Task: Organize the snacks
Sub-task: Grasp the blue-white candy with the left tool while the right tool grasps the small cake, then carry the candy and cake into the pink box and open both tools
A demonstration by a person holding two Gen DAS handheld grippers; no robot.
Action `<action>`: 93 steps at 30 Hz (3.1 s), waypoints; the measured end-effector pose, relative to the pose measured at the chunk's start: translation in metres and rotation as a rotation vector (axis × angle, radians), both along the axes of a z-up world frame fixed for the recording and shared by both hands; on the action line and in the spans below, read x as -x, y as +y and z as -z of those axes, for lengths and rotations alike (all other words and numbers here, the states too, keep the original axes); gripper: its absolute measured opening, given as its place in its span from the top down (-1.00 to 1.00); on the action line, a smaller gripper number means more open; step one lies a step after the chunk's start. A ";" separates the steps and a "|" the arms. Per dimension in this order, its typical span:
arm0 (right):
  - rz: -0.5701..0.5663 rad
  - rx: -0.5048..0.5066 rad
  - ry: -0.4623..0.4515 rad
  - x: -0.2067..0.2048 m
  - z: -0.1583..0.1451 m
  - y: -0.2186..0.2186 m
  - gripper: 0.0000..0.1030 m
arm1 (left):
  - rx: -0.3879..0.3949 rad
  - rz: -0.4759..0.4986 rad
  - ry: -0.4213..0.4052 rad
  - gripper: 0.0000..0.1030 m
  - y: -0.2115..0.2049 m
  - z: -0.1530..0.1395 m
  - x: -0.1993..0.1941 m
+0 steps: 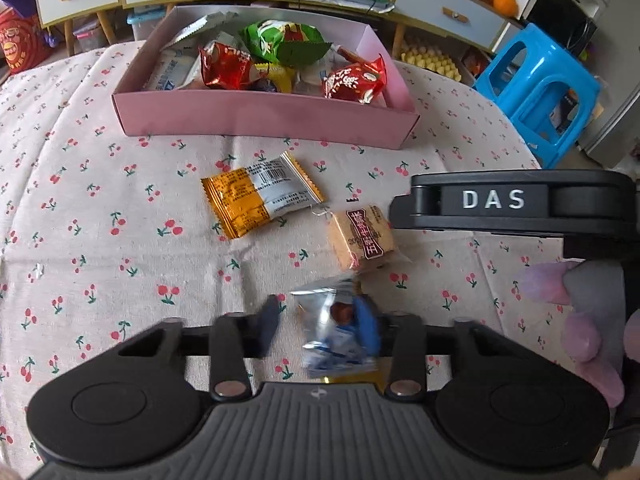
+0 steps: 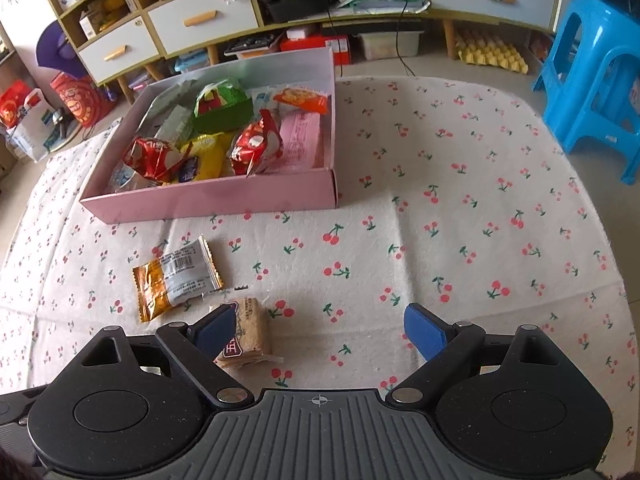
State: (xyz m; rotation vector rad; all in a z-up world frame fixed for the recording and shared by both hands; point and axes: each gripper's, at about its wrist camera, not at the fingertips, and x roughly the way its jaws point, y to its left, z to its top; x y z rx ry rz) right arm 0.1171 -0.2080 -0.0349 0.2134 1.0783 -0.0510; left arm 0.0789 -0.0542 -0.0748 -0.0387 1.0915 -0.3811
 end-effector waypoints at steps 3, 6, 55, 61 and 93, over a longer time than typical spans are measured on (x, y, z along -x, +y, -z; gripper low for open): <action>-0.018 0.003 0.004 -0.001 0.002 0.005 -0.80 | 0.003 -0.004 0.000 0.53 0.003 -0.001 0.000; -0.037 -0.011 0.006 -0.002 0.004 0.010 -0.80 | 0.006 -0.004 -0.014 0.55 0.007 -0.006 0.002; -0.035 -0.097 -0.007 -0.006 -0.008 0.021 0.36 | -0.001 -0.121 -0.090 0.56 0.081 -0.024 -0.015; -0.011 -0.171 -0.011 -0.014 -0.023 0.013 0.36 | 0.034 -0.147 -0.098 0.56 0.084 -0.035 -0.035; -0.030 -0.324 -0.233 -0.096 -0.021 0.002 0.27 | 0.146 -0.095 -0.224 0.38 0.034 -0.029 -0.162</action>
